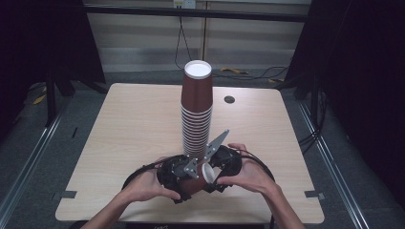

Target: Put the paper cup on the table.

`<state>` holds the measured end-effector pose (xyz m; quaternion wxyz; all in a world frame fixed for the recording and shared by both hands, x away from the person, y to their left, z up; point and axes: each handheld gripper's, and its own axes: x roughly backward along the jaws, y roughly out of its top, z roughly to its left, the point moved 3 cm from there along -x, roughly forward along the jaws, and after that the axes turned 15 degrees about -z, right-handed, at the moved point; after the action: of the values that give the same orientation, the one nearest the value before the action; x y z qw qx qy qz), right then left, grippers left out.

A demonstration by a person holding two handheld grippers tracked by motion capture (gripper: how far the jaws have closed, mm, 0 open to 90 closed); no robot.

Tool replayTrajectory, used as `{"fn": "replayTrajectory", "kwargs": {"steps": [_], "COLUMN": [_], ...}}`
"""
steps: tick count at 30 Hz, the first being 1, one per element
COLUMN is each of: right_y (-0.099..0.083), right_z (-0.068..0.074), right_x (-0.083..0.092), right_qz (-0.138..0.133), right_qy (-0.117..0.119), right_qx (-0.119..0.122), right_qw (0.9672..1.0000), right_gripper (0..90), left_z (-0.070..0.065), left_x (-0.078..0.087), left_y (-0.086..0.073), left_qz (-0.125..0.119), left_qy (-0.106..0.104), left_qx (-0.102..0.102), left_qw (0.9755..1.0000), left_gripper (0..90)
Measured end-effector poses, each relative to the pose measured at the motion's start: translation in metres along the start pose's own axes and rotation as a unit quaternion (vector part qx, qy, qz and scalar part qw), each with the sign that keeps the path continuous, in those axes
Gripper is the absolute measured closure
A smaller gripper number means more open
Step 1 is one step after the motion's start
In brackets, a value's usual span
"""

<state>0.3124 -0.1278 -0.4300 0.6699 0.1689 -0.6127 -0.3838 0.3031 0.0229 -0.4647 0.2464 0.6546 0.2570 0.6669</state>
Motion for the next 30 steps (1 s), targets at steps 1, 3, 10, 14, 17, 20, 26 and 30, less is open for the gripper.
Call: {"fn": "replayTrajectory", "kwargs": {"steps": [1, 3, 10, 14, 17, 20, 26, 30], "right_y": [0.0006, 0.0018, 0.0044, 0.0043, 0.0059, 0.0058, 0.0050, 0.0056], "right_z": [0.0002, 0.0019, 0.0023, 0.0027, 0.0043, 0.0055, 0.0070, 0.0057], "right_x": [-0.0008, -0.0029, -0.0058, -0.0066, -0.0061, -0.0056, -0.0047, -0.0020], "right_qz": [-0.001, 0.003, -0.002, -0.002, -0.014, -0.009, 0.003, -0.009], "right_qy": [0.002, 0.009, 0.019, 0.018, 0.023, 0.024, 0.023, 0.023], "right_qx": [0.002, 0.002, 0.001, 0.000, 0.011, 0.009, -0.002, 0.004], "right_qw": [1.0000, 0.9999, 0.9998, 0.9998, 0.9996, 0.9996, 0.9997, 0.9997], "right_gripper": [16.2, 16.9, 17.8, 18.7, 23.0, 23.6, 23.8, 23.7], "left_z": [0.0023, 0.0010, -0.0002, -0.0017, -0.0022, -0.0030, -0.0041, -0.0024], "left_x": [0.0011, 0.0014, 0.0005, 0.0005, 0.0010, 0.0016, 0.0000, 0.0025], "left_y": [0.0007, 0.0009, 0.0010, 0.0015, 0.0009, 0.0004, -0.0005, -0.0002], "left_qz": [0.012, 0.012, 0.016, 0.011, 0.005, 0.003, -0.018, -0.035], "left_qy": [-0.007, -0.006, -0.014, -0.014, -0.015, -0.017, -0.010, -0.013], "left_qx": [-0.021, -0.019, -0.031, -0.023, -0.020, -0.025, -0.018, -0.016], "left_qw": [0.9997, 0.9997, 0.9993, 0.9996, 0.9997, 0.9995, 0.9996, 0.9992], "left_gripper": [15.9, 15.9, 15.8, 15.8, 15.7, 15.6, 13.2, 11.6]}}
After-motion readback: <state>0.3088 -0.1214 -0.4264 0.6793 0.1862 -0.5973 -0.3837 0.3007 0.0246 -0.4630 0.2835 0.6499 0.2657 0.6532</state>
